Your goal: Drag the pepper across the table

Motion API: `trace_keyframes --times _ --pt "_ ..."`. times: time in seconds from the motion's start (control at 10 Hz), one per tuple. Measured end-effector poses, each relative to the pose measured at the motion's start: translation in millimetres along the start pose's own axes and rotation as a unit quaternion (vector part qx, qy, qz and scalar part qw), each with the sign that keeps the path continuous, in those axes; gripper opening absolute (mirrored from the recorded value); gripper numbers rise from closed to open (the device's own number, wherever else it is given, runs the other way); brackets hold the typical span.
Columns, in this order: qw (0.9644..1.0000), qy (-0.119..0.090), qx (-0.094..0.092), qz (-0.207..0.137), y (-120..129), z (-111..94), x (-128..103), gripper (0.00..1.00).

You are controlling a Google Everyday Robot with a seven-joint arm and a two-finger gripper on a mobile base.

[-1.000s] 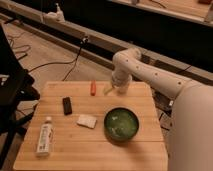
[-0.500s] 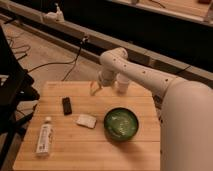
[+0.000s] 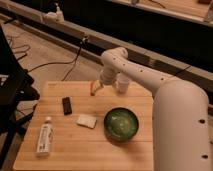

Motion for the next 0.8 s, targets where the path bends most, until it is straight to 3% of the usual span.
trace_keyframes --times 0.3,0.6,0.8 --pt "0.9991 -0.017 -0.037 0.006 38.9 31.1 -38.5 0.8" --pt "0.9955 -0.049 -0.082 0.0 63.6 38.5 -66.3 0.8" --pt "0.9949 -0.052 -0.087 -0.003 69.2 38.4 -69.0 0.8"
